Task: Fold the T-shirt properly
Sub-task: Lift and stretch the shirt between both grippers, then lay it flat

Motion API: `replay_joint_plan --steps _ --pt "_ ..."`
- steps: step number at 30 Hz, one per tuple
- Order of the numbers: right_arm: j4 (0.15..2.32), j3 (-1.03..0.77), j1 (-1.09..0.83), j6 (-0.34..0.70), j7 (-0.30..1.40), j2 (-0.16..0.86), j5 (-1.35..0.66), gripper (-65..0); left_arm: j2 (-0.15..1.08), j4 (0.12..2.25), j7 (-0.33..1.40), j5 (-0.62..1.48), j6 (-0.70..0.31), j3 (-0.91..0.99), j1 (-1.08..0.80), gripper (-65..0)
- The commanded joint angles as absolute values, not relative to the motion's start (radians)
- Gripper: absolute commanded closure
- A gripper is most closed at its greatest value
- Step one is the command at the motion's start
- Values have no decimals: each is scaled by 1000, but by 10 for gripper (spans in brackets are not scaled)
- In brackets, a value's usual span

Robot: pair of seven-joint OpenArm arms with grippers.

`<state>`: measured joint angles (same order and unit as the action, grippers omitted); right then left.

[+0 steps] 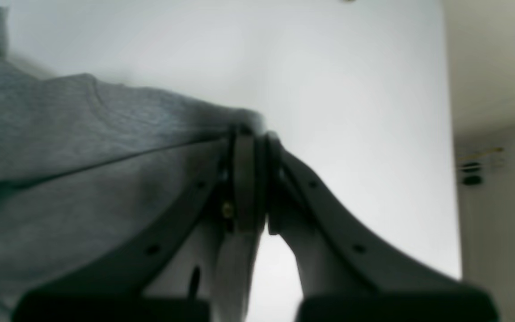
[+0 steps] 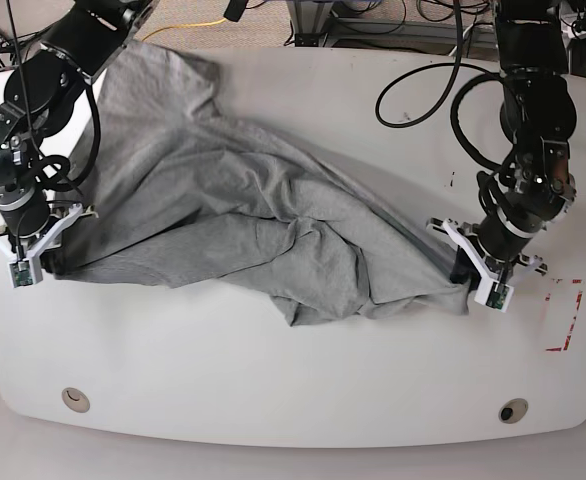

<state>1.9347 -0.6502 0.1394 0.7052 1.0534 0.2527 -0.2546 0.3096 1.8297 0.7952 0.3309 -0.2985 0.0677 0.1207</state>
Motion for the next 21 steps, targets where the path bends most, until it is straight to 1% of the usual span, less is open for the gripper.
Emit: replay_joint_plan --steps 1,4,6,10,13,17,21 --pt "1952 -628 194 698 1035 285 -239 0 349 1899 774 338 -320 84 182 0" --pt "1952 -624 252 698 1038 286 -180 0 386 1926 820 338 -343 122 240 0" --pt "1940 -624 303 698 1040 286 -148 0 389 1926 852 338 -360 133 306 0" --pt "1922 -622 355 698 1041 286 -120 0 392 1928 938 337 -392 136 381 0" --pt "1862 -622 384 698 1041 286 -120 0 390 1868 955 335 -397 143 423 0" --pt "1813 -611 387 698 1041 280 -120 0 387 1804 957 337 -398 139 426 0" --pt "1810 -613 329 698 1041 278 -120 0 387 1802 958 338 -400 143 349 0"
